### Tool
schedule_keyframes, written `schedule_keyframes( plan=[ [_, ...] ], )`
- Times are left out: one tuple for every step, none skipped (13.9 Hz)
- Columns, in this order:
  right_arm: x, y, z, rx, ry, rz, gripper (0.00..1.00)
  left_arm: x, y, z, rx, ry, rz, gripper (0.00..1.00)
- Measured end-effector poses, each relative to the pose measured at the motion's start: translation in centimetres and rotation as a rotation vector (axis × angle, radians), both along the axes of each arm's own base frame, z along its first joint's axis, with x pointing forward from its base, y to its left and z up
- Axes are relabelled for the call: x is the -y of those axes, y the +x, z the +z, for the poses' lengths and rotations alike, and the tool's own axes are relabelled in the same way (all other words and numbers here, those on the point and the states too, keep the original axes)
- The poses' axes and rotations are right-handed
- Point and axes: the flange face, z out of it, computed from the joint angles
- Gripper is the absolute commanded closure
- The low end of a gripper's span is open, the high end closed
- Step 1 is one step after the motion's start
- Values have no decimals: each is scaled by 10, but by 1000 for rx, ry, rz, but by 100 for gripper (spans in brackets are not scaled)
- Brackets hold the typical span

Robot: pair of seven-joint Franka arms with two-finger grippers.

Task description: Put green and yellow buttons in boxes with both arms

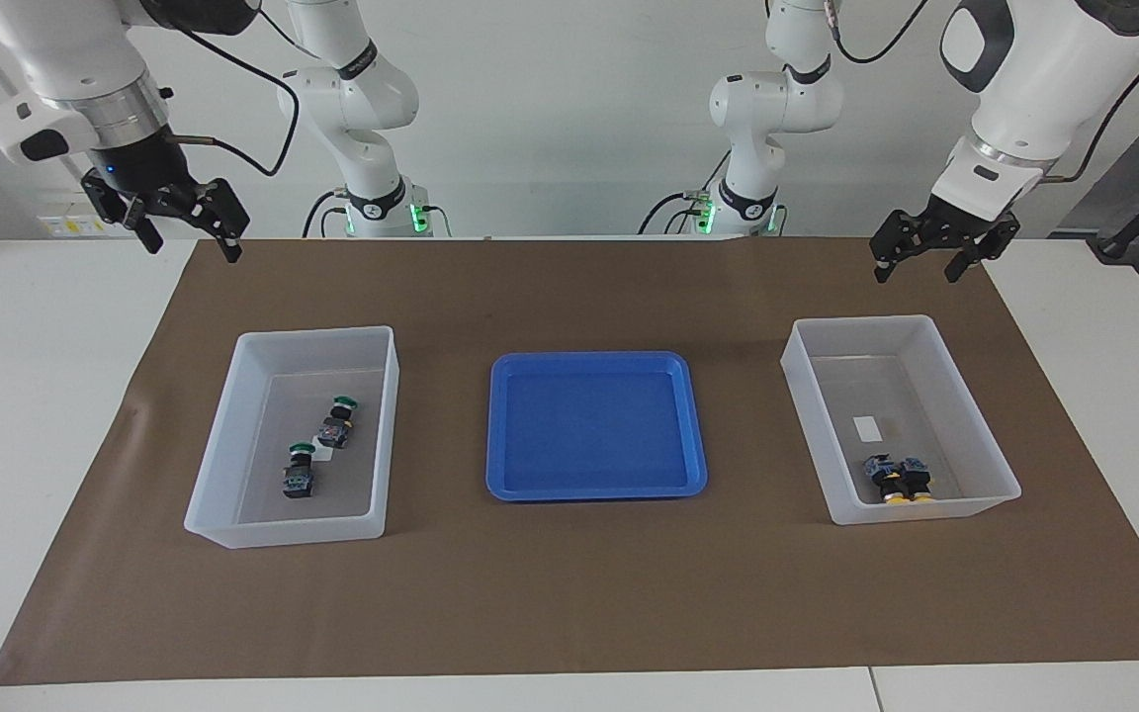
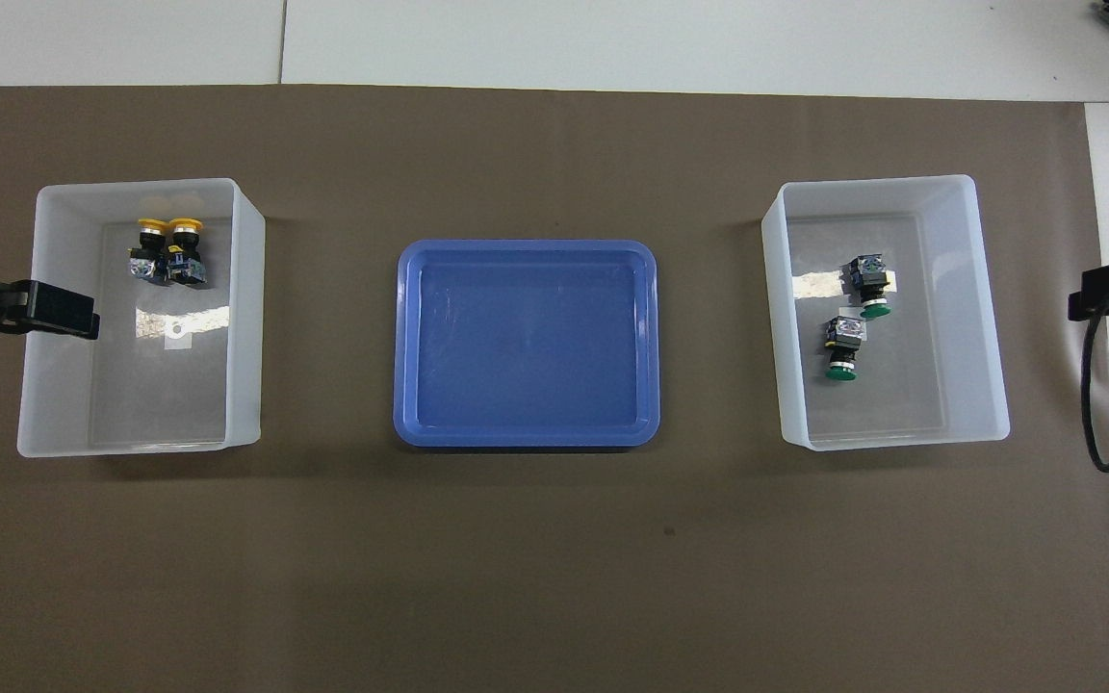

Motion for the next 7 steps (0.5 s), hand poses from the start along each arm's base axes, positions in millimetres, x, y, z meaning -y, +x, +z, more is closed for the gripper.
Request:
schedule_keyframes(
  plan=[
    [-1,0,0,0,0,1,0,0,0,0,0,0,0,0],
    [-2,0,0,0,0,3,0,0,0,0,0,0,0,0],
    [-3,0,0,0,0,6,0,0,0,0,0,0,0,0],
    [-4,0,0,0,0,8,0,0,0,0,0,0,0,0],
    [-5,0,0,1,0,9,0,0,0,0,0,0,0,0],
    [-5,0,0,1,0,9,0,0,0,0,0,0,0,0],
    [-5,0,0,1,0,9,0,0,0,0,0,0,0,0]
  ],
)
